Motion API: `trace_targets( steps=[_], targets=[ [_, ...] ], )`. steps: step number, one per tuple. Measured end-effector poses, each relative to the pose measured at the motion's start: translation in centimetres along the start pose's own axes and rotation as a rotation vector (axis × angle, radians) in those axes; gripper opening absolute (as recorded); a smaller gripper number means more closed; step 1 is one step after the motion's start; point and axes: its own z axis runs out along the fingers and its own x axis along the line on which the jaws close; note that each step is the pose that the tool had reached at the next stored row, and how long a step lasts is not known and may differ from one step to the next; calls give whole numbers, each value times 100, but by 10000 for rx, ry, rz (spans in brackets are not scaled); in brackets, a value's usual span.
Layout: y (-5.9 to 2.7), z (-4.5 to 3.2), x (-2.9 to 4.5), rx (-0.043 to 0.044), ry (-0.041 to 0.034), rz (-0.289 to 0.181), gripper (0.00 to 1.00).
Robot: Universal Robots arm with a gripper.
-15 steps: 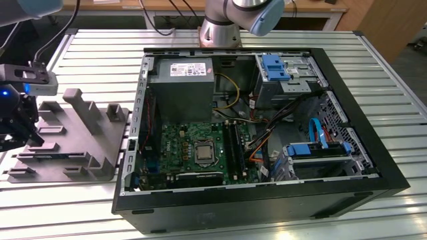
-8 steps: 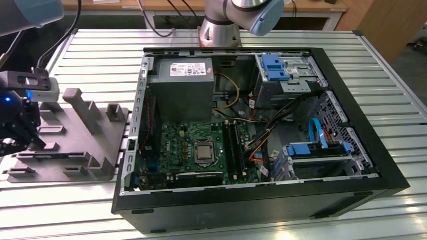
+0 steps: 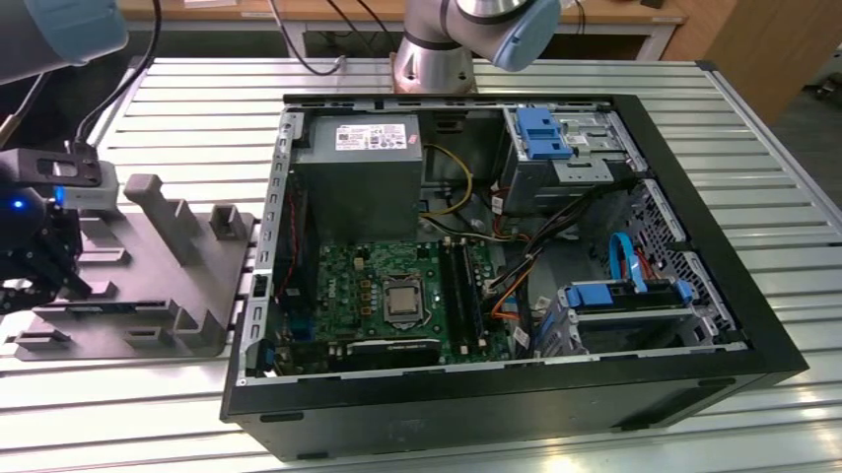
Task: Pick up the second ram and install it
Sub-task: 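Pick up the second ram and move it above second insertion slot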
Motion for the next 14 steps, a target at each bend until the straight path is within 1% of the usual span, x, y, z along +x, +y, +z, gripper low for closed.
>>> trace_targets(
  steps=[7, 14],
  targets=[
    [11, 86, 9, 0, 0, 5, 10],
    [11, 88, 8, 0, -1, 5, 10]
  ],
)
